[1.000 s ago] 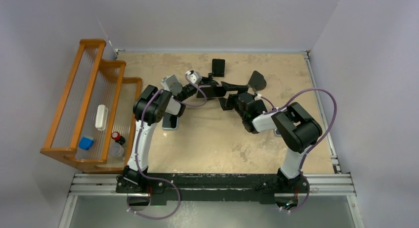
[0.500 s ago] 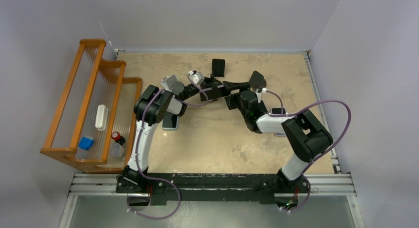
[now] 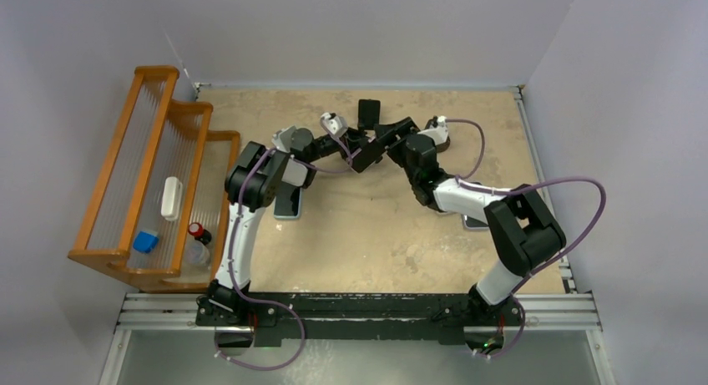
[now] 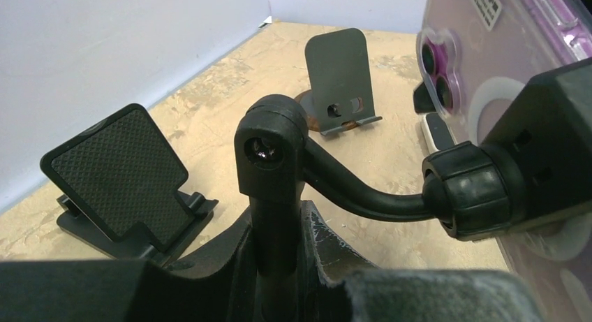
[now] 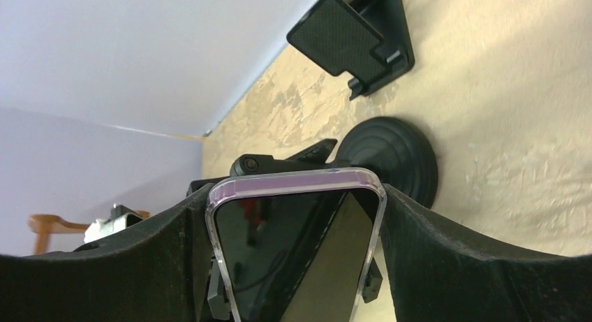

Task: Place the phone on the phone stand

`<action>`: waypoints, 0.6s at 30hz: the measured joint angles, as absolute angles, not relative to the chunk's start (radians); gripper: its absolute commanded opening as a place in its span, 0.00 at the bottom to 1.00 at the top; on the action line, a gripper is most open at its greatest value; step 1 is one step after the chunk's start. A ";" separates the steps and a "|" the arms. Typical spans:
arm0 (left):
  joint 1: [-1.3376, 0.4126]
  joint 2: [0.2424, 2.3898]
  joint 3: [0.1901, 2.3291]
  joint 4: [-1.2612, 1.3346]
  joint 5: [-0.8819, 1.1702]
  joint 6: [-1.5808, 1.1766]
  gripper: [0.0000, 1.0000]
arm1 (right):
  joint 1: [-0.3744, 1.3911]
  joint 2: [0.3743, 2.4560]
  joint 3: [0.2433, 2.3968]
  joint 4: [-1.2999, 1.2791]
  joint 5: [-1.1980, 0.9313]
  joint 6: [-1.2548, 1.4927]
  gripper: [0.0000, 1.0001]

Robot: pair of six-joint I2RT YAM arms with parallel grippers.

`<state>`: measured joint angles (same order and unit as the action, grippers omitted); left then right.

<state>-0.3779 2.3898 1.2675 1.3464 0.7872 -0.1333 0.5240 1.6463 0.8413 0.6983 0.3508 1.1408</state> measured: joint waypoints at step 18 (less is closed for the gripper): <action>-0.356 2.390 1.347 1.216 0.900 -0.149 0.00 | 0.528 1.650 0.965 0.749 0.253 0.319 0.44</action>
